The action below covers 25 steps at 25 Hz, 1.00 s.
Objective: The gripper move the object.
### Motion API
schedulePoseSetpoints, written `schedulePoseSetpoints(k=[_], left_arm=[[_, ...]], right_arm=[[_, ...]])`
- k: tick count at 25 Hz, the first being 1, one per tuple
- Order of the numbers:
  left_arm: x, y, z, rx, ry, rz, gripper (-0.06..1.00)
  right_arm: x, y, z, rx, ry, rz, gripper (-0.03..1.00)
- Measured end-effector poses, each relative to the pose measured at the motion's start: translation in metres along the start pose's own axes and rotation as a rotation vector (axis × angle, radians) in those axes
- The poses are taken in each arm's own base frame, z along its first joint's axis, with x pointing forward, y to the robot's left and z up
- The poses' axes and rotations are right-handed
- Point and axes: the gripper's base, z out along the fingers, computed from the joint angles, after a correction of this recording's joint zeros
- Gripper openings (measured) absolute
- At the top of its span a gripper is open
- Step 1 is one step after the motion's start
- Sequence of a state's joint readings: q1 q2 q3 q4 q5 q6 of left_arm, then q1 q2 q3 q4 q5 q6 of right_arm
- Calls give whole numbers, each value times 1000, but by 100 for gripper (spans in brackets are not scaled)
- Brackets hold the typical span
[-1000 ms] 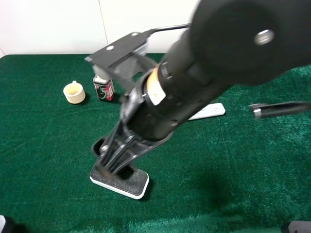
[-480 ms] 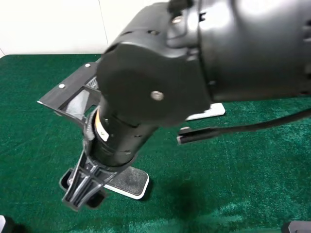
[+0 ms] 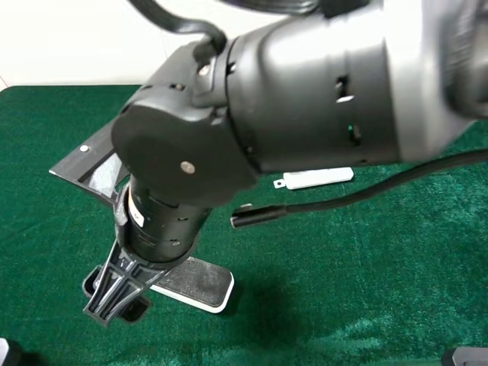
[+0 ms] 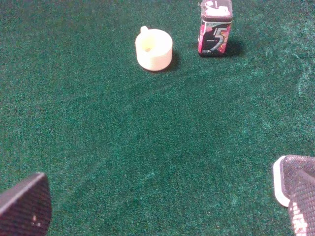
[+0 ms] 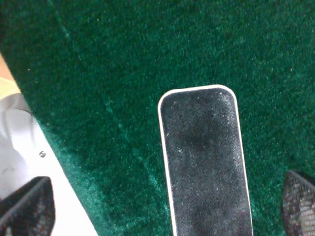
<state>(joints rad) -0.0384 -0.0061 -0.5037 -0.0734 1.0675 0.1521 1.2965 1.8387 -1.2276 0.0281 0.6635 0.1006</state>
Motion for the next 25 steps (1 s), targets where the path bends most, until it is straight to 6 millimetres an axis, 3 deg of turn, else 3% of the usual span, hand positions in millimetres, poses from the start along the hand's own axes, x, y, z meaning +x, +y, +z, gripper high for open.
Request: schedulePoseSetpoints(k=[18, 25], left_arm=[[0, 0, 0, 0, 0, 0, 97], [0, 0, 0, 0, 0, 0, 97]], right_arm=[[14, -4, 55, 34, 141, -9, 70], [18, -16, 70, 64, 177, 5, 70]])
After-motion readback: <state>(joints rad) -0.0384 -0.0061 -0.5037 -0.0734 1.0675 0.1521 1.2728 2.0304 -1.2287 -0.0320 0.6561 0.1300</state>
